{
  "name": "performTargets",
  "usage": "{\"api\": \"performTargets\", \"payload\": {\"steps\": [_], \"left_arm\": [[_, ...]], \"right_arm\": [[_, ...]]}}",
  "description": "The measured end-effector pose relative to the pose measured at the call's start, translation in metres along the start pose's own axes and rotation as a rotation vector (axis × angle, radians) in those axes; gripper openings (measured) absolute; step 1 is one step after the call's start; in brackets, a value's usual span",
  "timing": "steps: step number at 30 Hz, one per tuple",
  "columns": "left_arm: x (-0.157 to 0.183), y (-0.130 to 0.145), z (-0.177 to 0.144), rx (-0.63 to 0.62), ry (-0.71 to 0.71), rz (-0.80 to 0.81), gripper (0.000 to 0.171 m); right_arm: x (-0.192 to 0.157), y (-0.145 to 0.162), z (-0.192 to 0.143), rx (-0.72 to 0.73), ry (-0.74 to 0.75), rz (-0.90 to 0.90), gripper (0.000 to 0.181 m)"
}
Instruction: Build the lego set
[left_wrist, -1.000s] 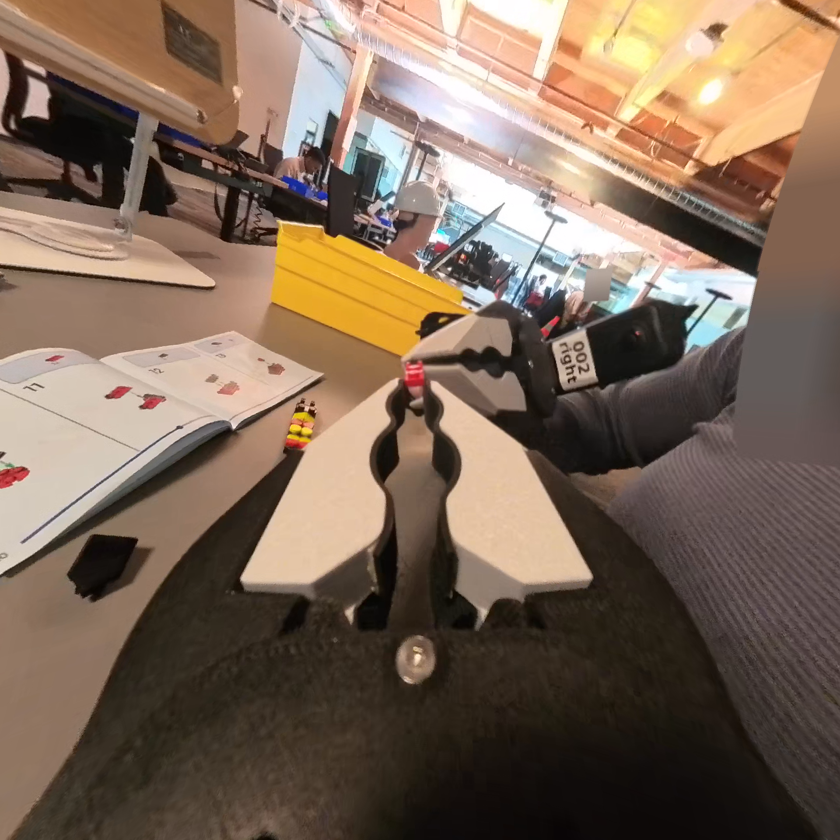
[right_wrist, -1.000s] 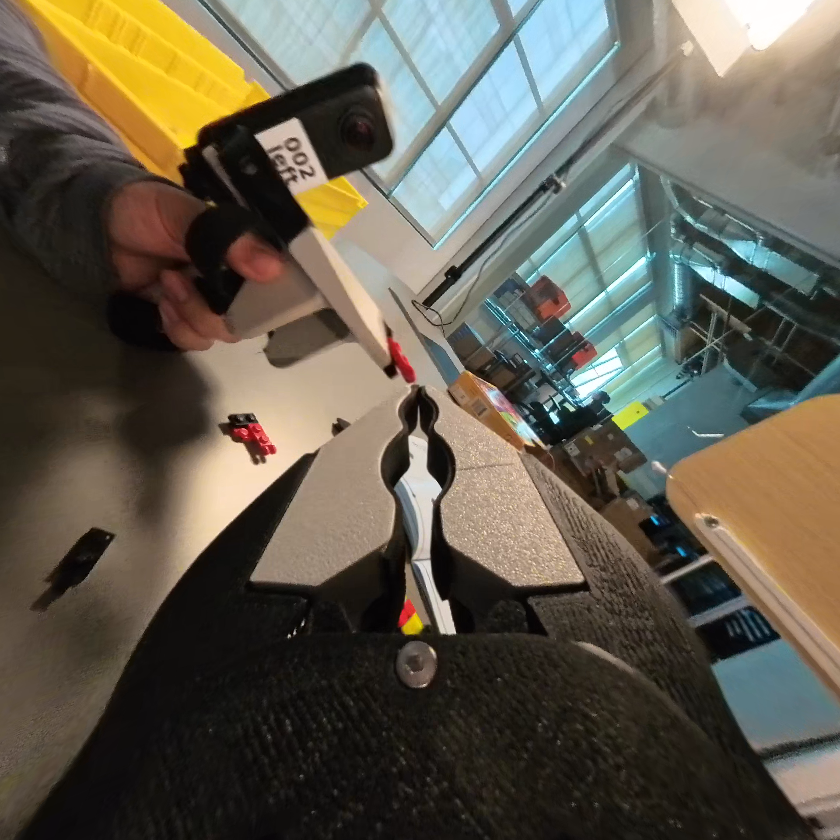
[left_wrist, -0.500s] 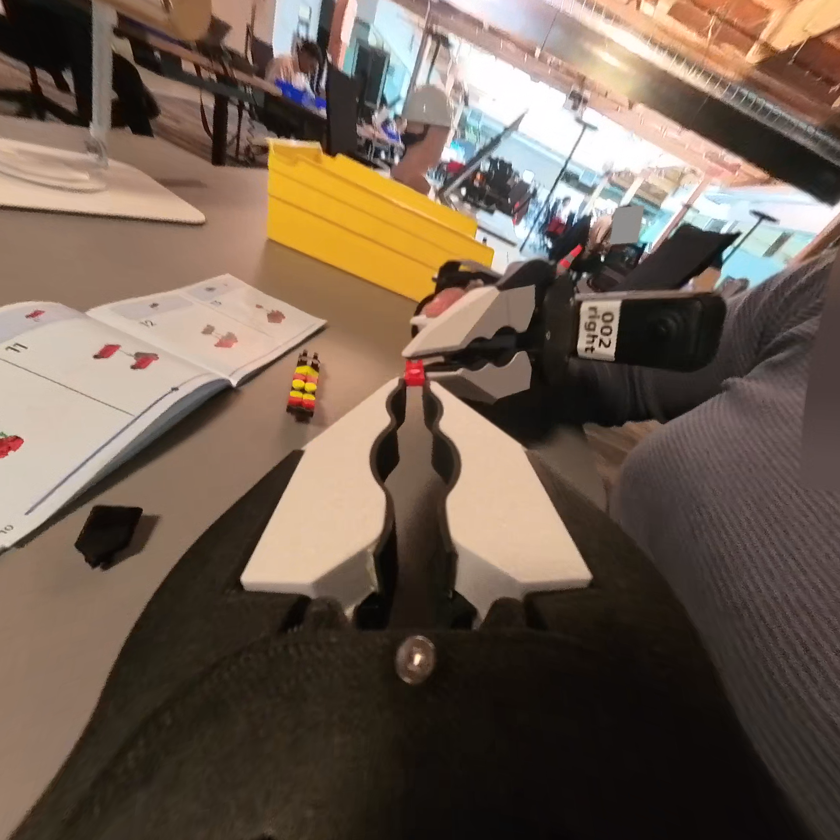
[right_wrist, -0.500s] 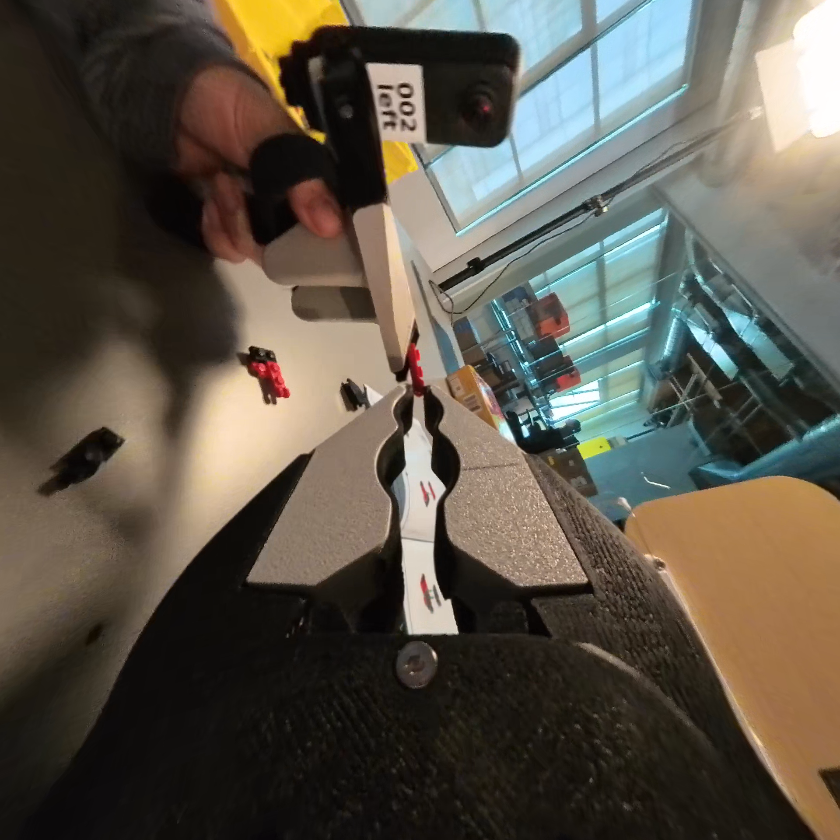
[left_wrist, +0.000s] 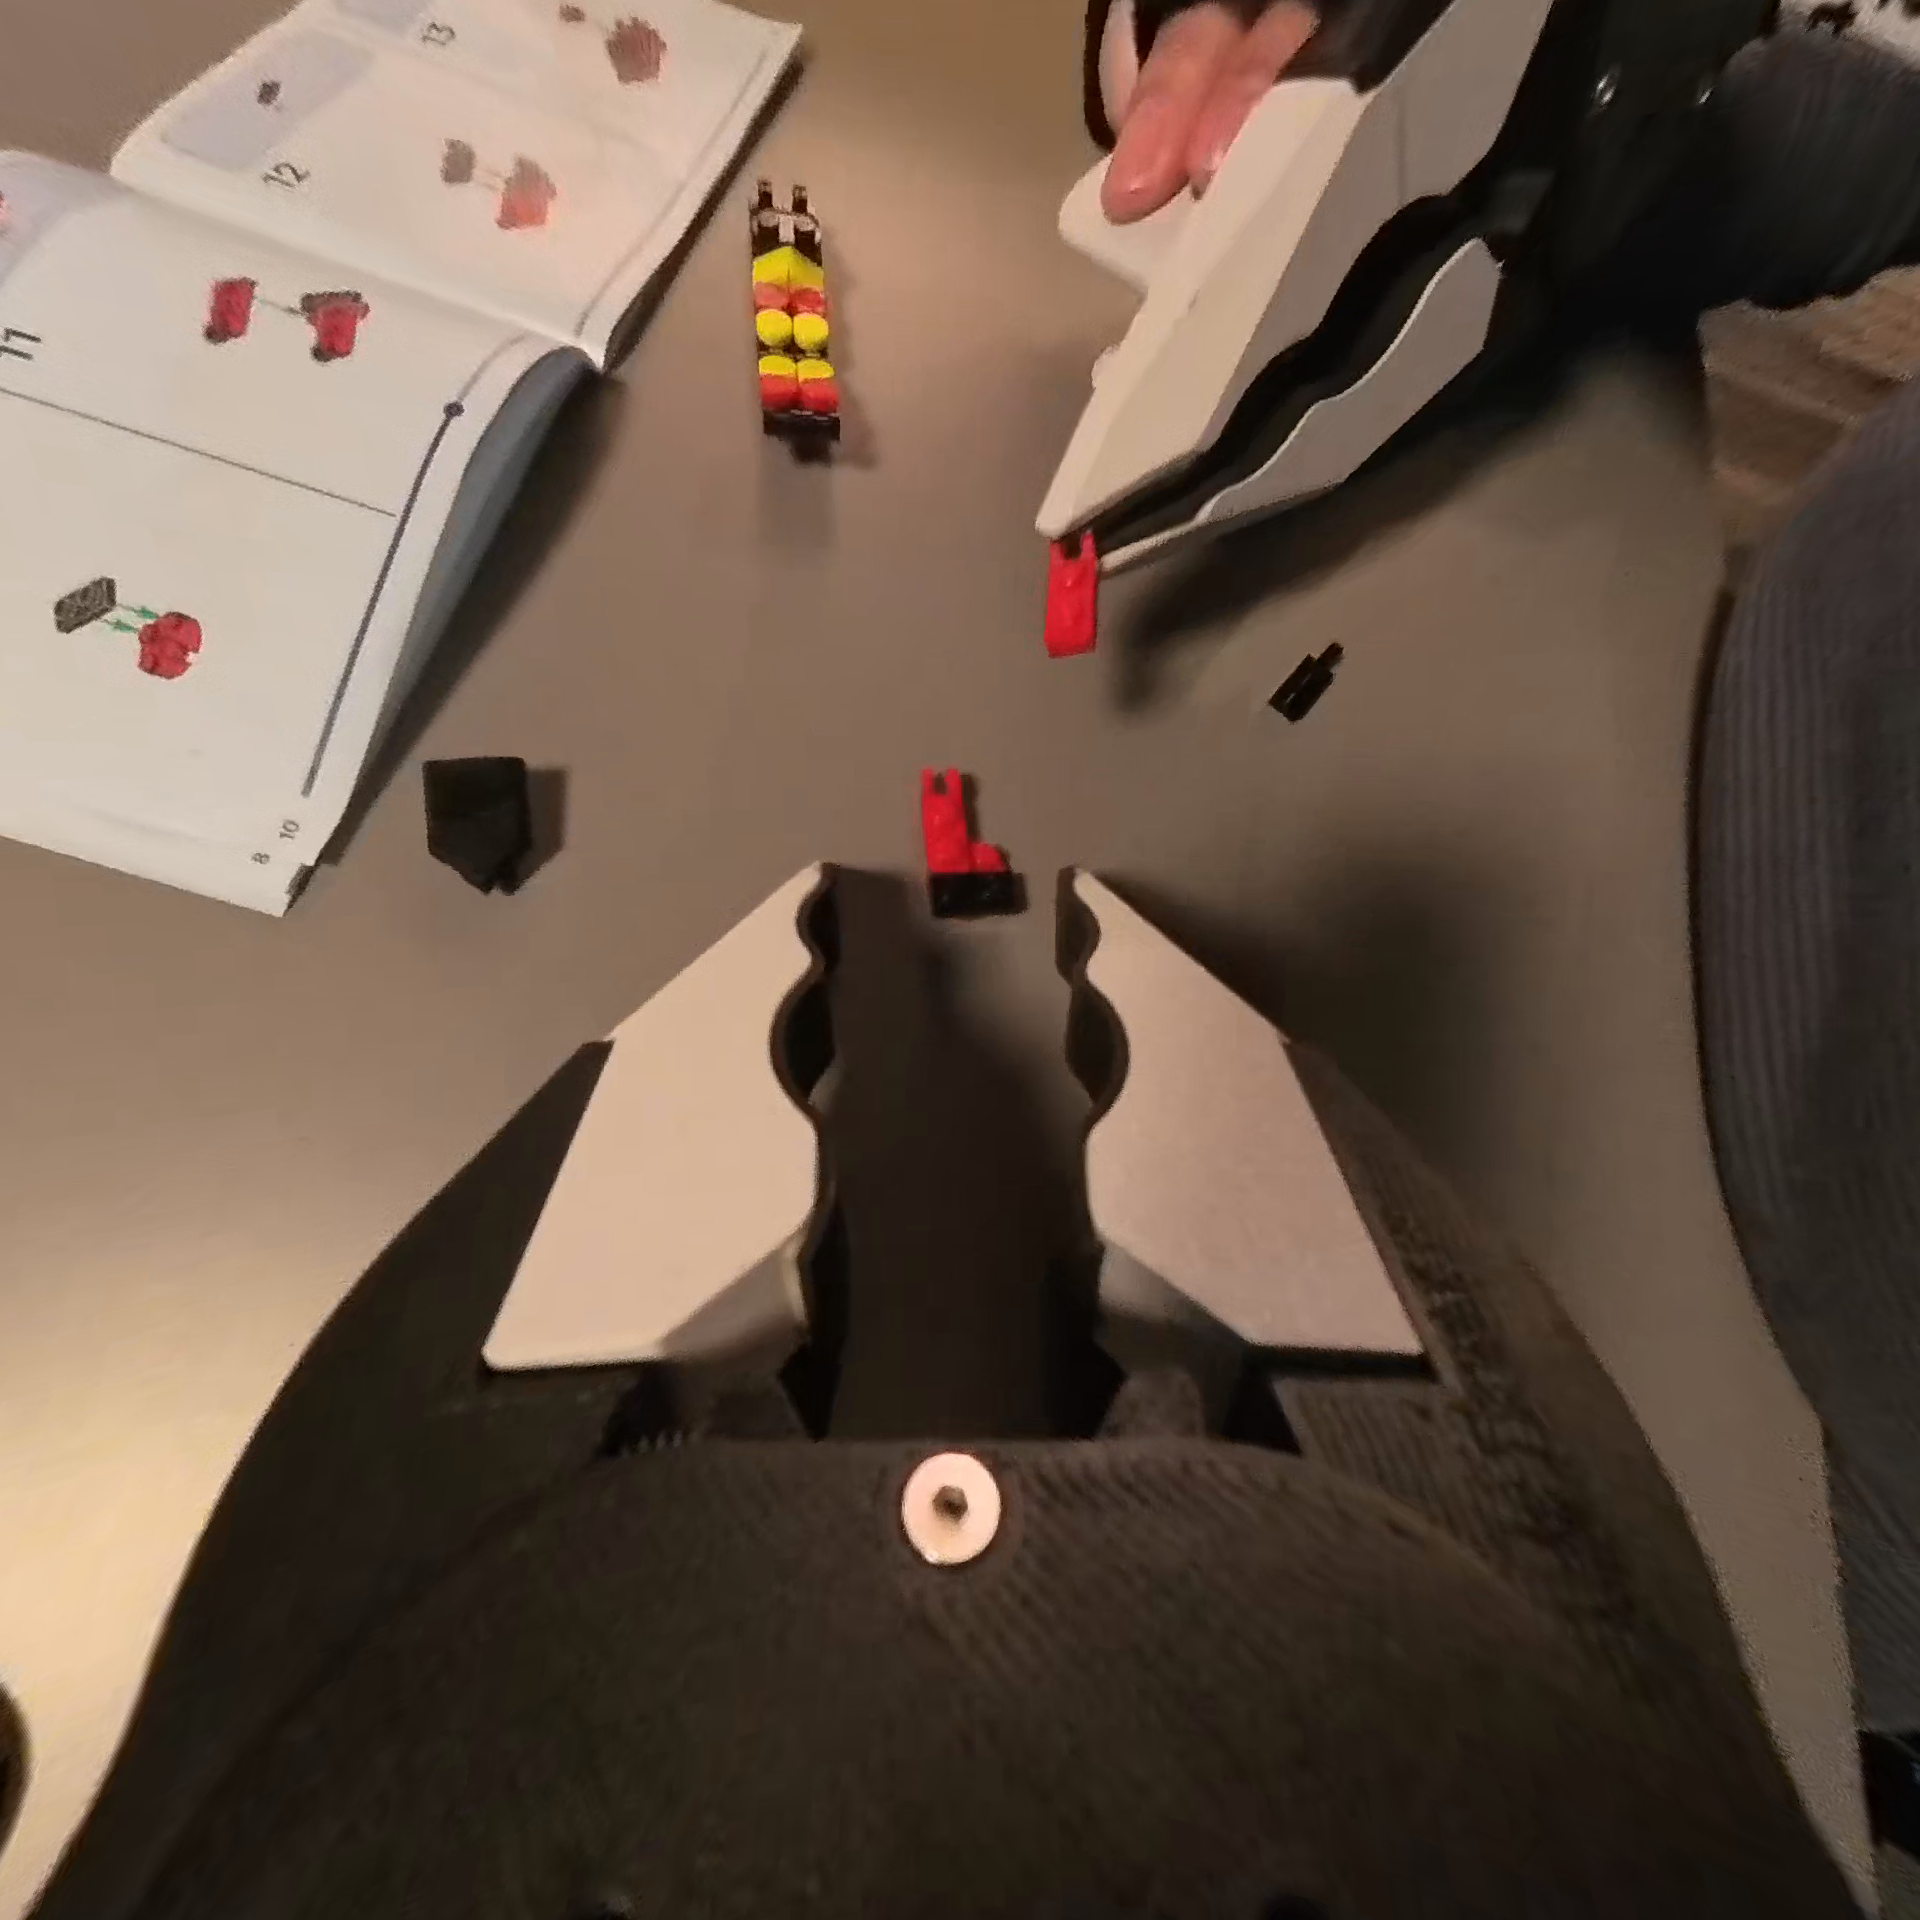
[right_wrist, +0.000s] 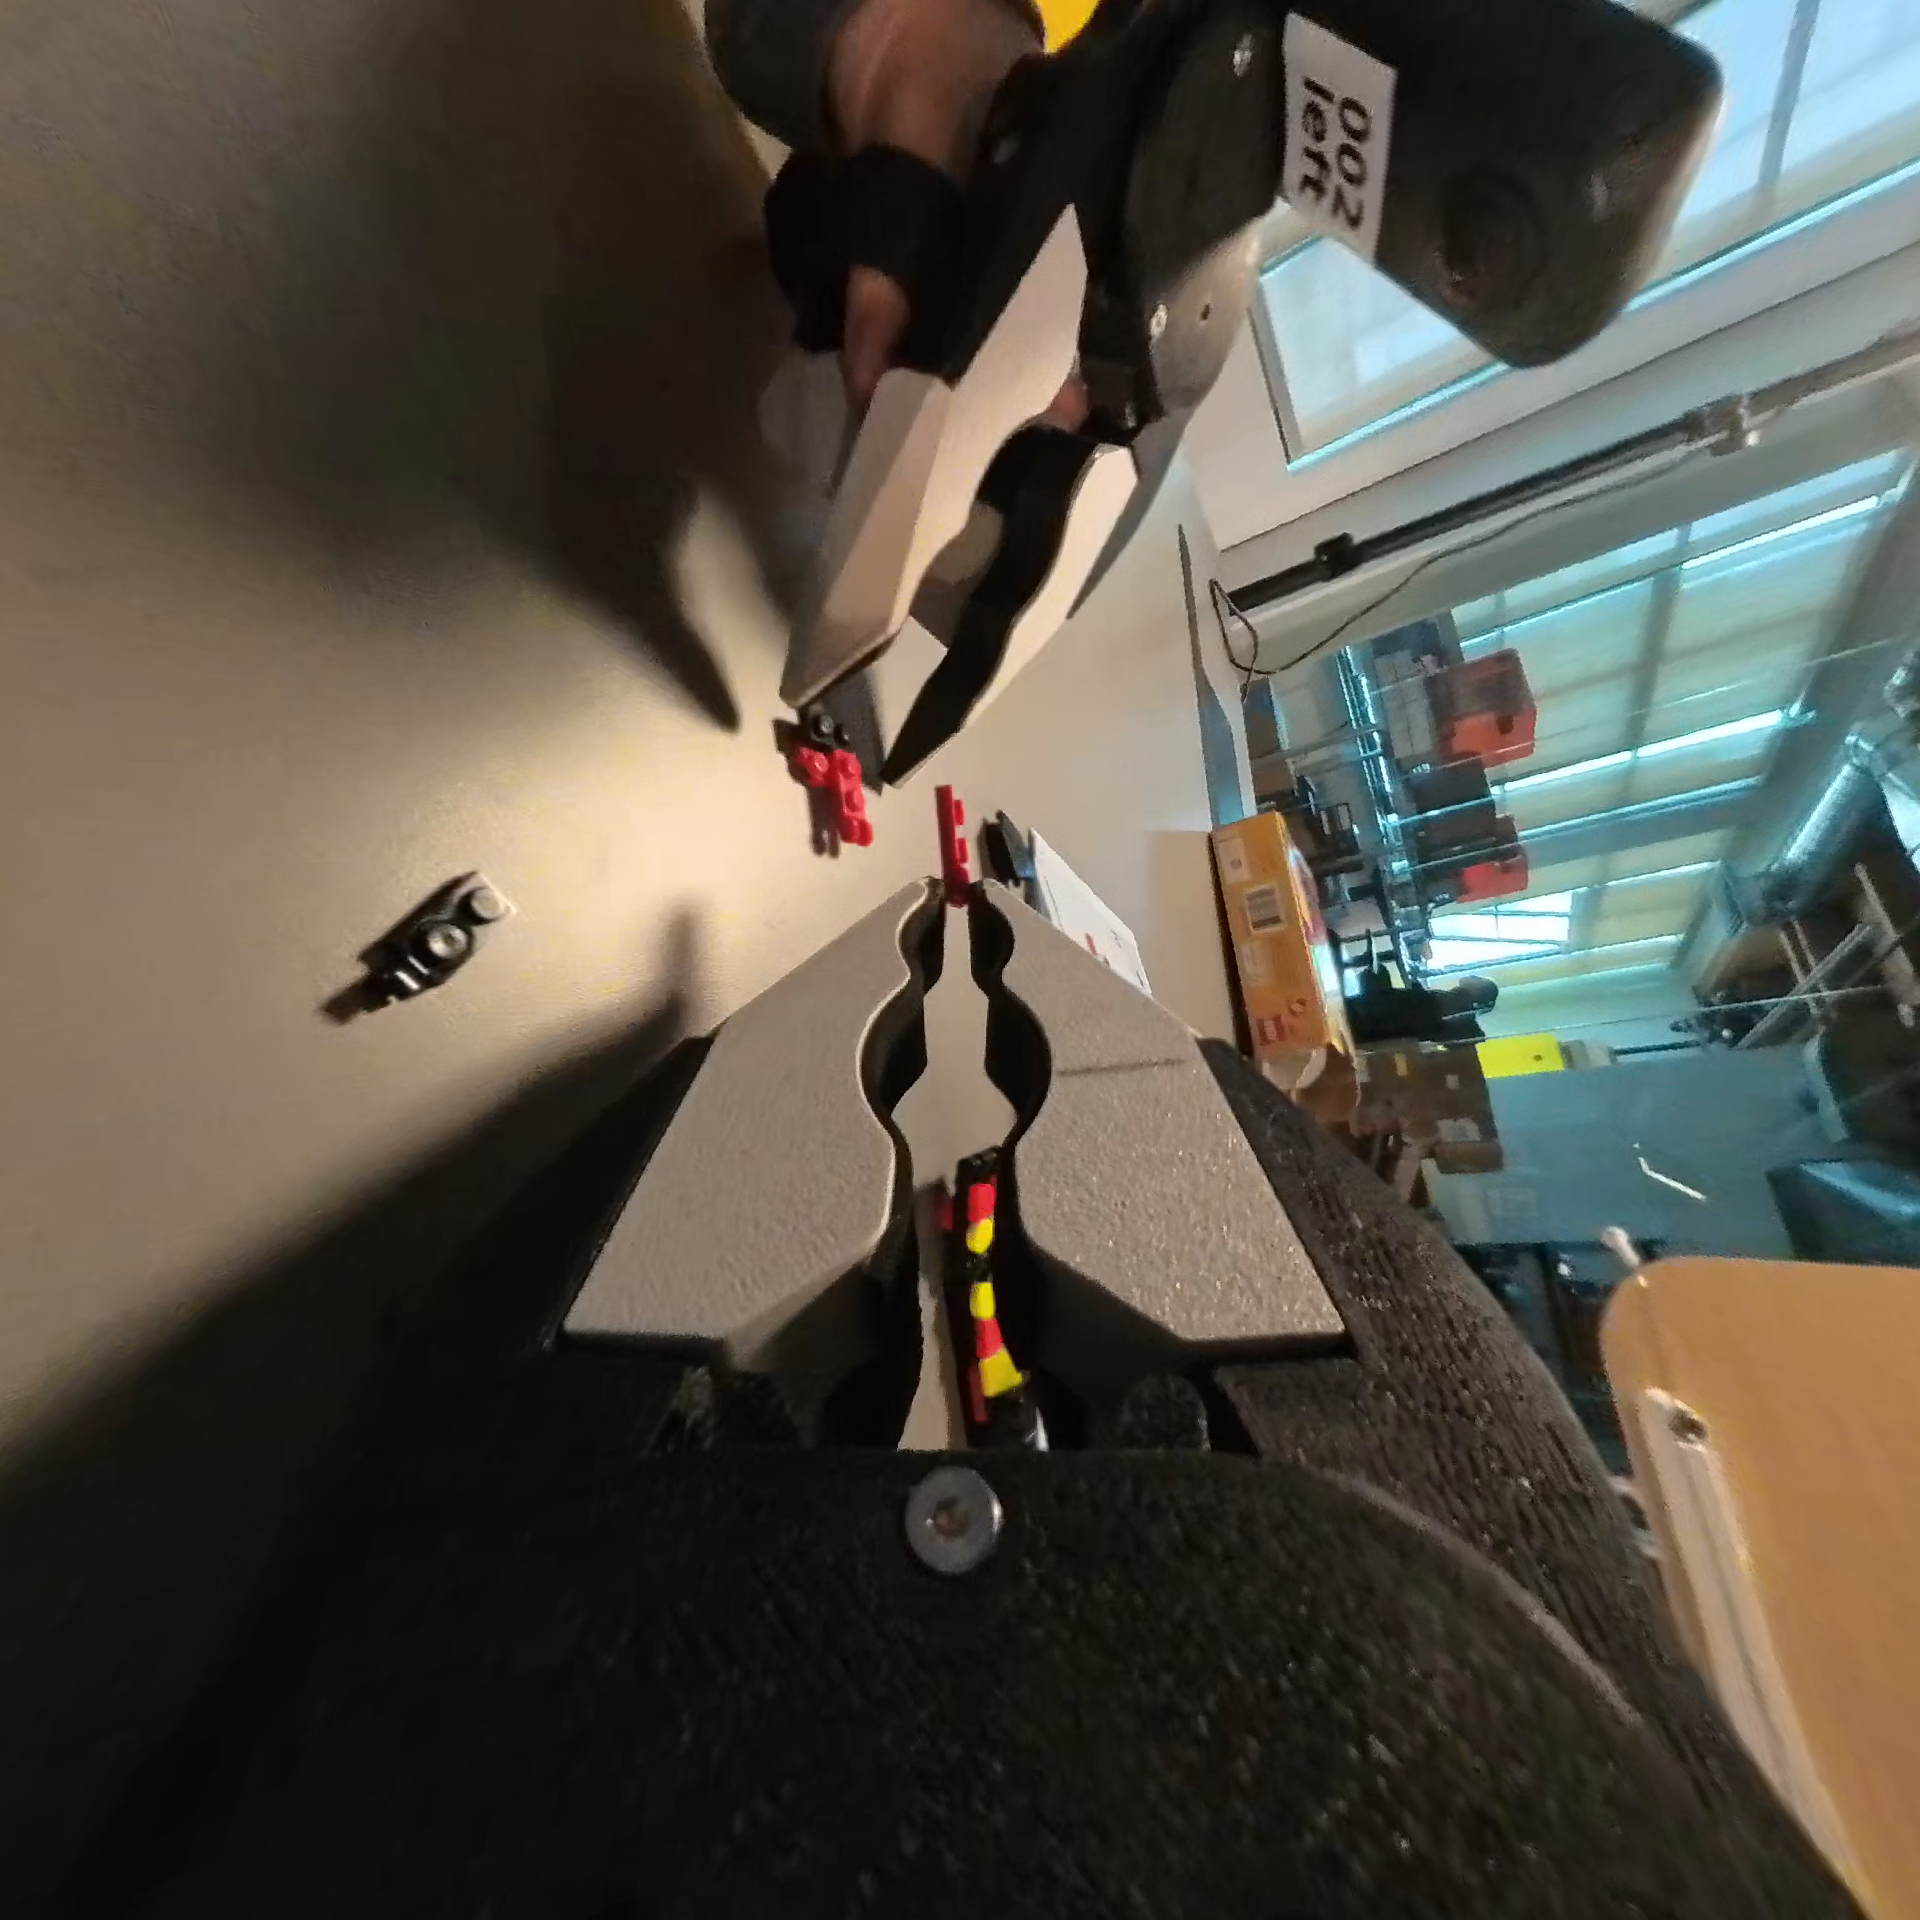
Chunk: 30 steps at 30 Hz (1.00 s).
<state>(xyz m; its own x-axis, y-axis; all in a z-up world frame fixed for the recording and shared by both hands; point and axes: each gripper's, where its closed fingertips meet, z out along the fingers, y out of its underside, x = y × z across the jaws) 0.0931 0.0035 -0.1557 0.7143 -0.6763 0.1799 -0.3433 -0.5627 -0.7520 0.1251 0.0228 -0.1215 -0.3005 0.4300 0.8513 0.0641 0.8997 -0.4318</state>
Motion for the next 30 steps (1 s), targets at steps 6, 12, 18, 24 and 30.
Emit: {"api": "performTargets", "payload": {"steps": [6,12,18,24,30], "left_arm": [[0.005,0.001,0.002,-0.011,-0.002,0.043,0.037],[0.001,0.002,0.003,-0.025,-0.046,0.068,0.023],[0.004,0.004,0.003,-0.040,-0.047,0.138,0.028],[0.005,0.004,0.004,-0.031,-0.045,0.151,0.017],[0.010,-0.001,0.007,-0.010,0.007,0.045,0.016]], "right_arm": [[-0.007,-0.003,0.004,-0.019,0.002,-0.088,0.002],[-0.011,-0.006,0.007,-0.028,0.001,-0.139,0.002],[-0.017,-0.007,0.011,-0.038,-0.015,-0.169,0.002],[-0.016,-0.006,0.012,-0.045,-0.009,-0.173,0.002],[-0.015,-0.005,0.010,-0.048,-0.001,-0.184,0.002]]}}
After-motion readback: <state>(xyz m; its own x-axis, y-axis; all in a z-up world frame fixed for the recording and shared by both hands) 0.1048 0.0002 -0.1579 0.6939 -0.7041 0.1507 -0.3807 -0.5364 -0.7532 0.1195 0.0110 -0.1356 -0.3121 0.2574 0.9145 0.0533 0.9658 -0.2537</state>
